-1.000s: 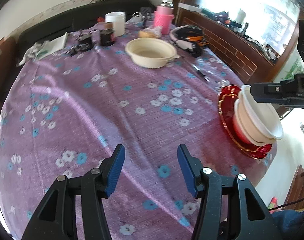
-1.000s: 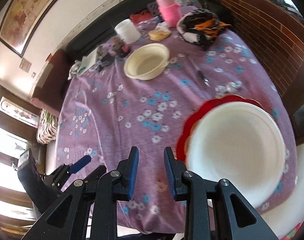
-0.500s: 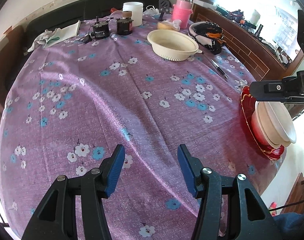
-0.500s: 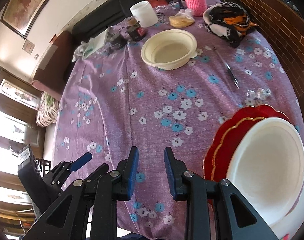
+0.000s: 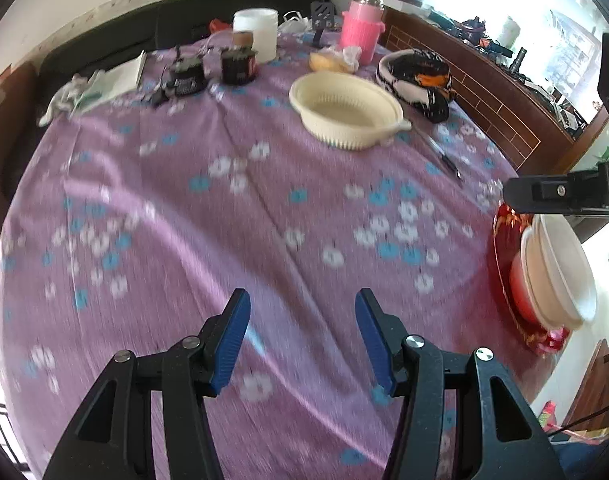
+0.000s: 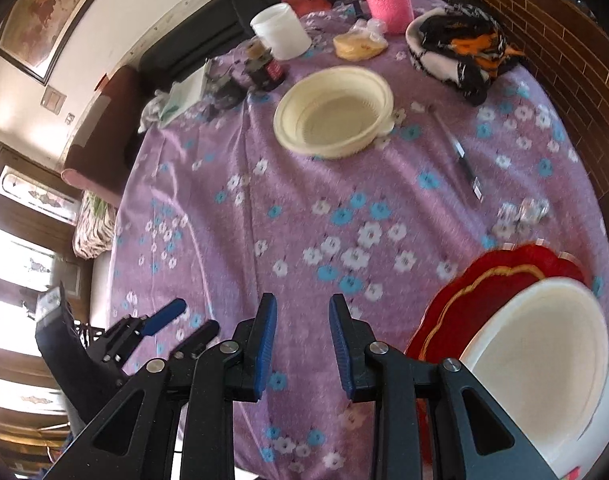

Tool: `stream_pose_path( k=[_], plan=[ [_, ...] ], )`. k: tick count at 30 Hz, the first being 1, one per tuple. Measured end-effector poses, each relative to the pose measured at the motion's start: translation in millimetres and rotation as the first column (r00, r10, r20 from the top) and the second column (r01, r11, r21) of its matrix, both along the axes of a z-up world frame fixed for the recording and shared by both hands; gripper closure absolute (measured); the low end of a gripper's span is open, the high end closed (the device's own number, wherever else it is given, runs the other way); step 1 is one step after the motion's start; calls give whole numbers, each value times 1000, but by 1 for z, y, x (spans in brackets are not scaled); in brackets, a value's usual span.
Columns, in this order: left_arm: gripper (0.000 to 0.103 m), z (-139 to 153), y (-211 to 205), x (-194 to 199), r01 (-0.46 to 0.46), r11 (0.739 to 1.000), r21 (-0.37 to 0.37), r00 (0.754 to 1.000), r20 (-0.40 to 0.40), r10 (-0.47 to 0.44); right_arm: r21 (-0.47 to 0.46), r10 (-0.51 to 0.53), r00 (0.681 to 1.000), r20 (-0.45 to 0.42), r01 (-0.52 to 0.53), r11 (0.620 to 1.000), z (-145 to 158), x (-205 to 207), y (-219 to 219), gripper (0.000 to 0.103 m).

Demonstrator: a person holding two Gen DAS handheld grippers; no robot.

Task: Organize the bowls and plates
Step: 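Move both grippers toward the small beige handled bowl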

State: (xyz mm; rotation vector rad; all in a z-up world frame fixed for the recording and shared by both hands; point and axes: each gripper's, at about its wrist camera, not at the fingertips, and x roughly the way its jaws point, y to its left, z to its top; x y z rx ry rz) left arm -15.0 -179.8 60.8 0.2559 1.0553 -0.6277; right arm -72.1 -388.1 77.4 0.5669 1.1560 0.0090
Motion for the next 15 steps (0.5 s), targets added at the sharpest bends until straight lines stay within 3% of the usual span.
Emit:
stream_pose_path(
  k=[10,15],
  plan=[
    [45,22,-69,97,88,996,1,996,-6,-88,51,-103,995,-16,104,993,1,50,-69,74],
    [45,14,-102,154,84,996,-13,993,-77,-85,85,-178,983,-47,181,980,-20,88,-105,74]
  ],
)
